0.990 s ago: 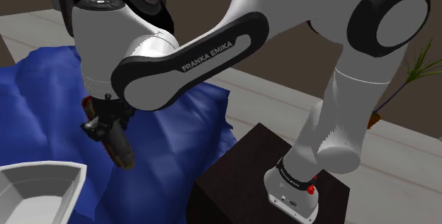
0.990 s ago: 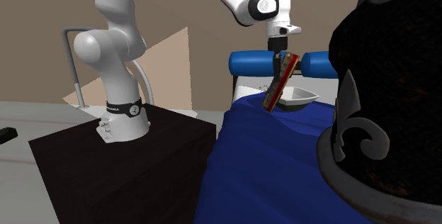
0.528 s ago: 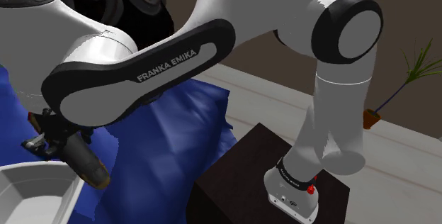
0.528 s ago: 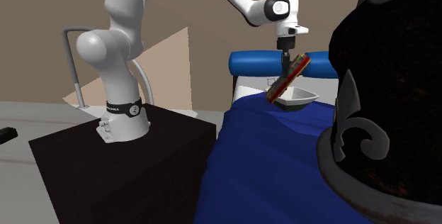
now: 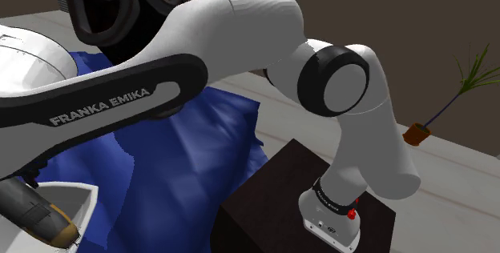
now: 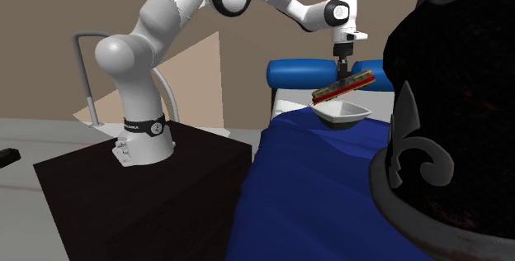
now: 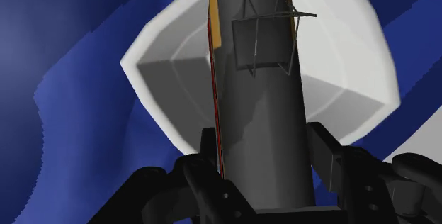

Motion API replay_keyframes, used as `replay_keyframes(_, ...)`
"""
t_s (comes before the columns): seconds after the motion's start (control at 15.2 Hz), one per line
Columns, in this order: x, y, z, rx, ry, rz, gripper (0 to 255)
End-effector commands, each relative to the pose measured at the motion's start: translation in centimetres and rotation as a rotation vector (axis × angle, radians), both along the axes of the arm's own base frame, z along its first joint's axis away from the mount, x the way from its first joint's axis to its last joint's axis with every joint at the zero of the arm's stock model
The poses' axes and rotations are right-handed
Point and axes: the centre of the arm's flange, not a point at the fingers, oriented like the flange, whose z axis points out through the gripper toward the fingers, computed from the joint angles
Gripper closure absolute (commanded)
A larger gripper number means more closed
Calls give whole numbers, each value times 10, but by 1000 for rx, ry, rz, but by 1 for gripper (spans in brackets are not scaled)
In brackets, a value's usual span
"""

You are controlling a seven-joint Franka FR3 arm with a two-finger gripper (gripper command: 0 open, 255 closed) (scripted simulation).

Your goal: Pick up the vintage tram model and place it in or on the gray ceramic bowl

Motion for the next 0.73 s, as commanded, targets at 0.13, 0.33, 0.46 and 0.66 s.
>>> replay_keyframes(0.13,1,22,-12,0,-1,-2,255)
replay_keyframes(0.33,1,21,-28,0,-1,-2,255)
replay_keyframes(0.46,1,22,-38,0,-1,-2,255)
replay_keyframes(0.66,1,22,-54,0,-1,-2,255)
